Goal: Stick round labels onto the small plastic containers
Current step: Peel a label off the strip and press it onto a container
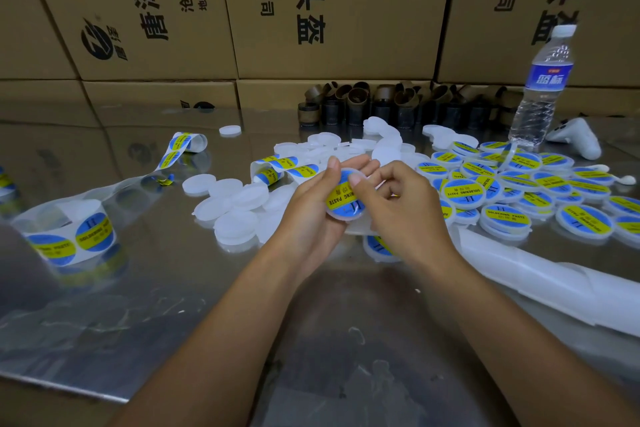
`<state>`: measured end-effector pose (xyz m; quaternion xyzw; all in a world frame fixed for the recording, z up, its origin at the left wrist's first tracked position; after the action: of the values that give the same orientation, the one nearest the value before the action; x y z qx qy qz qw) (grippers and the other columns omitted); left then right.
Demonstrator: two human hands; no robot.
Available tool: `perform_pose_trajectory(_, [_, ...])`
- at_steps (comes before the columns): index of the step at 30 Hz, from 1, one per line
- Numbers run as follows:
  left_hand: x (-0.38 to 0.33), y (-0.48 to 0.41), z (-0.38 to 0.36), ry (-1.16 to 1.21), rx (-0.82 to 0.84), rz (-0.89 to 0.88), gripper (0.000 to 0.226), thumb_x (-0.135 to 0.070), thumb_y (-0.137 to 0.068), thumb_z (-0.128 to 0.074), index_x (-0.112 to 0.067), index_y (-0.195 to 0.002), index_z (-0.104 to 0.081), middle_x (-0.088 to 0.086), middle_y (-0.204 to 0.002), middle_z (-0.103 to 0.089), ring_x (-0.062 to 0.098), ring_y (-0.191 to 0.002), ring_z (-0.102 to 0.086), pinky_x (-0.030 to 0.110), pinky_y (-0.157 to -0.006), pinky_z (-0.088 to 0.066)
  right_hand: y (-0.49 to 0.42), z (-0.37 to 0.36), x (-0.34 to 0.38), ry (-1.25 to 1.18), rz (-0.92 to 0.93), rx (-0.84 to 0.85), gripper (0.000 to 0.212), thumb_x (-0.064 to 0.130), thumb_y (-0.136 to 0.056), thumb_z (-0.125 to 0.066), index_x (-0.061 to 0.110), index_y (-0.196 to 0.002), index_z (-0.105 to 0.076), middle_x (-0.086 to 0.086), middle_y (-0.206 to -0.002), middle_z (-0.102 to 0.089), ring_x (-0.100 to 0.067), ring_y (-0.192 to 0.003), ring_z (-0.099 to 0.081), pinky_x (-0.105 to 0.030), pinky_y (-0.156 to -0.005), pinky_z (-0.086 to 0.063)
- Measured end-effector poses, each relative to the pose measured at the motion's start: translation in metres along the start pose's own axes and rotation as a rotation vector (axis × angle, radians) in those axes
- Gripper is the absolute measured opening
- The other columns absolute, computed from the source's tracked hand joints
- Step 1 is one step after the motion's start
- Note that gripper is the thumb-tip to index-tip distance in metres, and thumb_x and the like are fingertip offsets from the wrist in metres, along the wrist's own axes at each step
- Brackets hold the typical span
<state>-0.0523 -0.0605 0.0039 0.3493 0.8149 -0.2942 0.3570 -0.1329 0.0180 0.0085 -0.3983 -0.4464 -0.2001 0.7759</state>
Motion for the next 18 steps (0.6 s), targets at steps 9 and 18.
perform_pose_trajectory(9, [0.0003,-0.0013,0.0044,-0.084,-0.024,0.004,0.035,-0.035,-0.087,-0.047,-0.011,-0.104,-0.065,0.003,-0.104,-0.072,0.016,-0.099,-0.068,0.028,-0.078,-0.056,0.0008,0.0006,0.0093,-0.222,-0.038,0.144,0.025,0.024,-0.091,-0.059,0.004,-0.081,-0.069,-0.003,-0.065,-0.065,0.000,-0.043,-0.051,-0.010,-0.048,-0.041])
perform_pose_trajectory(18, [0.0017,0.0015,0.0078,-0.306,-0.138,-0.064,0.024,-0.027,-0.094,-0.052,-0.008,-0.097,-0.068,0.009,-0.092,-0.072,0.018,-0.087,-0.067,0.026,-0.077,-0.054,-0.0018,-0.0004,0.0042,-0.237,-0.074,0.083,0.008,0.023,-0.083,-0.069,0.019,-0.085,-0.062,0.000,-0.062,-0.065,-0.007,-0.053,-0.061,-0.018,-0.059,-0.048])
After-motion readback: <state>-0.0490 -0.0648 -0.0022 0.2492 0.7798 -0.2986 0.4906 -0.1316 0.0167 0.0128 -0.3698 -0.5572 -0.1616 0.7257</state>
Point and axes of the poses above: each hand's wrist, its own y-axis away from the middle knuckle, its own z-axis out of the back of the hand, x = y × z, the point moved 1 cm from there along -y, towards the middle knuckle
